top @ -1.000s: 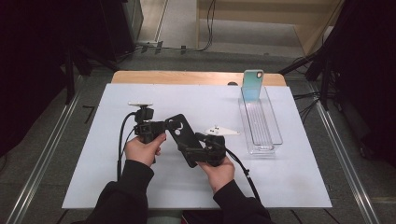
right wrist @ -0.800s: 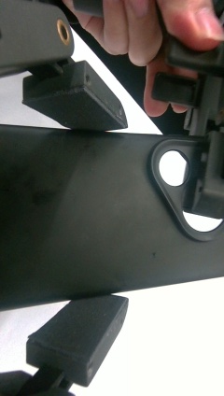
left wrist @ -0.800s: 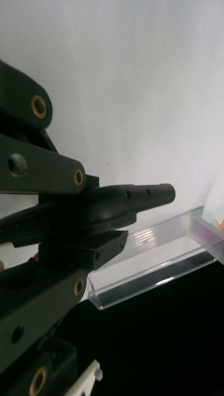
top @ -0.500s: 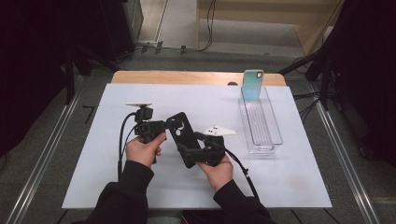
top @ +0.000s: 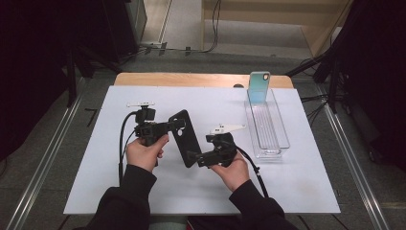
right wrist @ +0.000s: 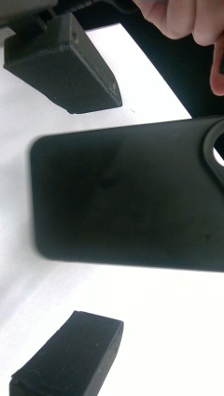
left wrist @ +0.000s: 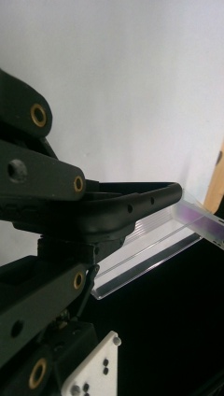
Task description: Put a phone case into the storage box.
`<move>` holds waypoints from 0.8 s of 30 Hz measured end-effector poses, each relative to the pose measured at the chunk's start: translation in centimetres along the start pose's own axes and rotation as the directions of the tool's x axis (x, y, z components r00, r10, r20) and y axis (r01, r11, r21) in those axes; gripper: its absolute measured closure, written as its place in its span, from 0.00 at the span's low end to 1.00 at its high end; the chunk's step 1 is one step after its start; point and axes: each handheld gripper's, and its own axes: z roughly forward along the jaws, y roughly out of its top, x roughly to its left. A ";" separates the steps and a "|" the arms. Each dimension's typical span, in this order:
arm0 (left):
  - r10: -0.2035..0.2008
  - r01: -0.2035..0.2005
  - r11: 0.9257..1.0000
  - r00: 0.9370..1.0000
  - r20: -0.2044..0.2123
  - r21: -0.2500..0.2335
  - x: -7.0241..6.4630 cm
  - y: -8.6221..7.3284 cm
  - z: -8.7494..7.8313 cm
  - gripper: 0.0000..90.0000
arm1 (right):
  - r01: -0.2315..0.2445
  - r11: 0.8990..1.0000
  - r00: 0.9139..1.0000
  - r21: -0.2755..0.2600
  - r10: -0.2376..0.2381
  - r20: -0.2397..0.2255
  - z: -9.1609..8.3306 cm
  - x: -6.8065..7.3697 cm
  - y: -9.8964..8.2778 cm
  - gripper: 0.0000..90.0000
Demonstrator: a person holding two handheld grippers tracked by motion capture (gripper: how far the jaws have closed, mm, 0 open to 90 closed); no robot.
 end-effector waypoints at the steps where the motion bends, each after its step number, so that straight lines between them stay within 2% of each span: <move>1: 0.016 -0.016 1.000 1.000 0.001 -0.003 -0.1 -0.1 0.0 0.92 | 0.004 1.000 1.000 0.004 -0.004 -0.003 -0.2 0.0 0.1 0.00; 3: 0.061 -0.061 0.998 0.998 0.001 -0.019 -0.3 -0.2 -0.1 0.92 | 0.013 1.000 1.000 0.010 -0.013 -0.008 -0.5 0.0 0.1 0.00; 6: 0.138 -0.138 0.990 0.990 -0.010 -0.042 -0.7 -0.6 0.0 0.92 | 0.043 0.999 0.999 0.030 -0.043 -0.006 -1.0 0.1 0.0 0.00; 13: 0.194 -0.195 0.978 0.981 -0.020 -0.077 -1.0 -1.4 0.2 0.92 | 0.075 0.996 0.997 0.042 -0.074 -0.021 -2.1 -0.1 -0.5 0.00; 18: 0.259 -0.260 0.962 0.966 -0.023 -0.083 -1.3 -1.9 0.4 0.92 | 0.084 0.996 0.996 0.033 -0.083 -0.017 -2.6 -0.1 -0.5 0.00; 24: 0.240 -0.238 0.968 0.971 0.011 -0.083 -1.1 -2.3 0.7 0.92 | 0.086 0.996 0.996 0.014 -0.086 -0.005 -2.6 0.0 -0.3 0.00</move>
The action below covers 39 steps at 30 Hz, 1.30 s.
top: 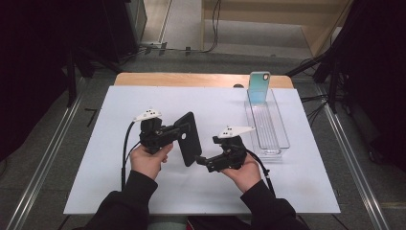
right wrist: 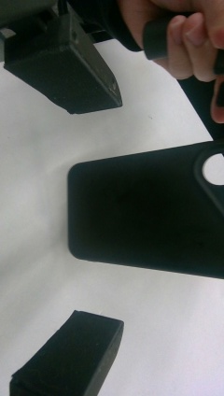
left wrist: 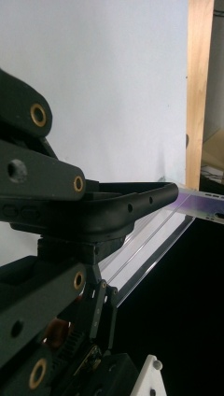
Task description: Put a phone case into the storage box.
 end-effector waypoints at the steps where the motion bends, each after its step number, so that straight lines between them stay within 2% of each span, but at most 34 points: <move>1: -0.008 0.008 1.000 1.000 0.007 0.001 0.0 -0.1 0.1 0.92 | 0.000 1.000 1.000 -0.001 0.000 0.004 0.0 0.0 0.1 0.00; 3: -0.016 0.016 1.000 1.000 0.012 0.005 -0.2 -0.2 0.2 0.92 | 0.005 1.000 1.000 0.000 -0.005 0.013 0.1 0.1 0.3 0.00; 6: -0.018 0.018 1.000 1.000 0.009 0.005 -0.6 -0.4 0.2 0.92 | 0.001 1.000 1.000 -0.006 -0.001 -0.004 0.2 0.1 0.6 0.00; 10: -0.021 0.020 1.000 1.000 0.016 0.011 -1.0 -0.6 0.4 0.92 | 0.003 1.000 1.000 -0.015 -0.002 0.024 0.2 0.1 1.0 0.00; 17: -0.023 0.023 0.999 1.000 0.018 0.026 -1.8 -1.1 0.7 0.92 | 0.006 1.000 0.999 -0.022 -0.005 0.032 0.4 0.4 1.6 0.00; 22: -0.024 0.022 0.999 0.999 0.036 0.041 -2.3 -1.4 0.9 0.92 | -0.024 0.999 0.999 -0.027 0.025 0.036 0.8 0.6 1.9 0.00; 26: -0.039 0.037 0.999 0.998 0.043 0.039 -2.7 -1.6 0.8 0.92 | -0.008 1.000 0.999 -0.025 0.010 0.047 1.1 0.8 2.0 0.00; 35: -0.064 0.062 0.997 0.997 0.048 0.038 -2.7 -1.8 0.5 0.91 | 0.013 0.999 0.999 -0.044 -0.011 0.035 1.4 1.4 2.2 0.12; 37: -0.083 0.079 0.995 0.995 0.063 0.059 -2.5 -1.7 0.5 0.91 | 0.025 0.999 0.999 -0.045 -0.023 0.040 1.4 1.5 2.3 0.13; 39: -0.076 0.073 0.996 0.995 0.056 0.060 -2.8 -1.7 0.3 0.90 | 0.042 0.998 0.998 -0.043 -0.040 0.043 1.4 1.6 2.3 0.13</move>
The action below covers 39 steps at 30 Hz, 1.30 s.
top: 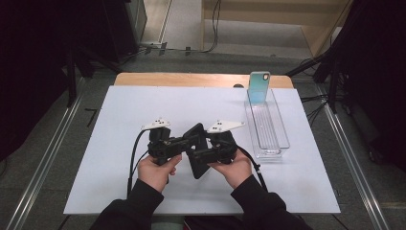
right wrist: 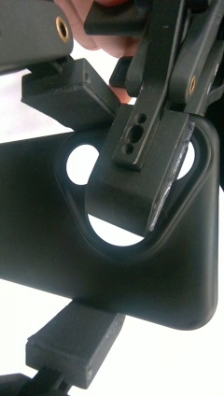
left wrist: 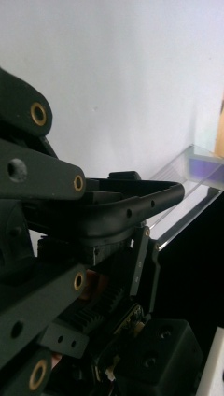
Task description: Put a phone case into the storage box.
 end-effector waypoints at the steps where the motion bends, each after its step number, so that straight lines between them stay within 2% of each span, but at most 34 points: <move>1: 0.009 -0.009 1.000 1.000 -0.009 0.002 -0.1 0.1 -0.1 0.89 | 0.001 1.000 1.000 -0.001 -0.001 -0.002 0.0 0.1 0.0 0.13; 4: 0.011 -0.010 1.000 1.000 -0.018 0.015 -0.5 0.3 -0.2 0.81 | 0.013 1.000 1.000 0.000 -0.013 -0.003 0.0 0.2 0.2 0.13; 7: 0.015 -0.015 1.000 1.000 -0.023 0.018 -0.9 0.4 -0.2 0.67 | 0.021 1.000 1.000 0.002 -0.021 -0.003 0.1 0.2 0.2 0.14; 10: 0.004 -0.004 1.000 1.000 -0.010 0.011 -0.9 0.4 -0.3 0.54 | 0.012 1.000 1.000 0.002 -0.012 -0.007 0.1 0.1 0.1 0.14; 13: 0.003 -0.003 1.000 1.000 -0.006 0.007 -0.6 0.6 -0.6 0.48 | 0.001 1.000 1.000 -0.005 -0.001 0.009 -0.2 -0.3 0.2 0.14; 17: -0.005 0.005 1.000 1.000 -0.010 -0.005 -0.2 0.9 -1.2 0.44 | -0.009 1.000 1.000 -0.011 0.009 0.029 -0.6 -1.0 0.3 0.14; 21: -0.037 0.037 0.999 0.999 -0.008 0.019 0.2 1.2 -1.7 0.44 | -0.017 1.000 0.999 -0.011 0.018 0.041 -0.9 -1.7 0.3 0.14; 25: -0.034 0.034 0.999 0.999 0.000 0.036 0.3 1.3 -2.1 0.41 | -0.018 1.000 0.999 0.000 0.018 0.046 -1.1 -2.4 0.2 0.14; 29: -0.014 0.014 0.997 1.000 0.008 0.070 0.5 1.2 -2.4 0.38 | -0.021 1.000 0.999 0.003 0.021 0.039 -1.5 -3.1 0.3 0.14; 31: 0.000 0.000 0.997 1.000 0.002 0.079 0.6 1.1 -2.6 0.38 | -0.018 1.000 0.999 0.014 0.017 0.031 -1.6 -3.3 0.3 0.14; 35: 0.043 -0.040 0.991 0.999 -0.022 0.127 1.1 0.8 -3.0 0.38 | -0.009 1.000 1.000 0.025 0.009 0.010 -2.0 -3.7 0.5 0.14; 39: 0.052 -0.053 0.987 0.999 0.010 0.154 1.7 0.2 -3.4 0.37 | -0.016 0.999 1.000 0.030 0.016 -0.007 -2.4 -4.1 0.6 0.14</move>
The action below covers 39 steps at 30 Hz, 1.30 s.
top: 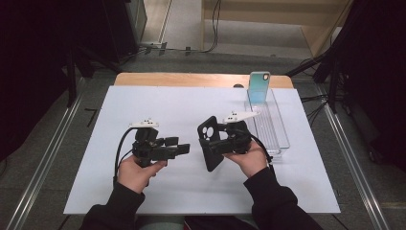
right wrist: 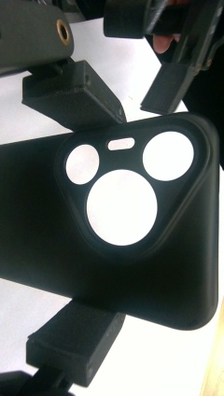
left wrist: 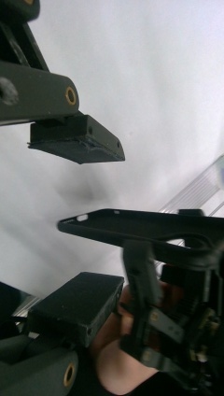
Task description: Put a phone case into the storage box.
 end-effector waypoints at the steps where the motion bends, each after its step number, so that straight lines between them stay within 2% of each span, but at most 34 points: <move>1: 0.010 -0.010 1.000 1.000 0.005 0.013 0.1 -0.2 0.0 0.37 | 0.000 1.000 1.000 0.002 0.000 -0.006 -0.1 -0.1 0.0 0.14; 4: 0.055 -0.055 0.998 0.999 0.001 0.041 0.3 -0.7 -0.1 0.37 | 0.010 1.000 1.000 0.004 -0.010 -0.014 -0.5 -0.3 0.1 0.14; 9: 0.091 -0.092 0.994 0.996 0.018 0.054 0.9 -1.3 -0.4 0.36 | 0.006 1.000 1.000 0.010 -0.006 -0.029 -1.6 -0.7 0.1 0.14; 12: 0.132 -0.133 0.988 0.991 0.025 0.077 1.3 -1.8 -0.3 0.34 | 0.000 1.000 1.000 0.006 0.000 -0.029 -2.0 -1.0 0.1 0.14; 14: 0.143 -0.145 0.984 0.989 0.025 0.102 1.6 -2.2 -0.2 0.34 | 0.001 1.000 1.000 0.004 -0.001 -0.023 -2.4 -1.2 0.1 0.14; 16: 0.172 -0.172 0.977 0.985 0.014 0.126 1.8 -2.8 -0.1 0.34 | -0.002 1.000 1.000 -0.004 0.002 -0.023 -2.7 -1.3 0.2 0.14; 20: 0.226 -0.222 0.965 0.974 -0.014 0.139 1.8 -3.7 -0.4 0.32 | -0.004 1.000 1.000 -0.010 0.004 -0.013 -3.4 -1.6 0.4 0.14; 22: 0.227 -0.223 0.964 0.974 -0.015 0.142 1.9 -4.0 -0.6 0.32 | -0.005 1.000 1.000 -0.014 0.005 -0.007 -3.7 -1.7 0.4 0.14; 23: 0.218 -0.214 0.967 0.976 -0.015 0.139 2.0 -4.2 -0.7 0.32 | -0.004 1.000 1.000 -0.013 0.004 -0.005 -3.8 -1.8 0.5 0.14; 26: 0.207 -0.203 0.967 0.978 -0.012 0.156 2.5 -4.6 -1.0 0.32 | 0.004 1.000 1.000 -0.010 -0.004 0.010 -4.2 -1.9 0.6 0.14; 29: 0.201 -0.195 0.965 0.979 -0.018 0.172 2.9 -5.1 -1.4 0.32 | -0.002 1.000 1.000 -0.016 0.002 0.007 -4.6 -2.1 0.8 0.14; 35: 0.174 -0.166 0.974 0.984 -0.037 0.156 3.4 -5.7 -2.3 0.32 | -0.006 1.000 1.000 -0.030 0.007 0.020 -5.7 -2.4 1.3 0.14; 39: 0.159 -0.150 0.977 0.986 -0.046 0.154 3.6 -5.9 -2.6 0.32 | -0.013 0.999 0.999 -0.044 0.015 0.037 -6.4 -2.8 1.5 0.14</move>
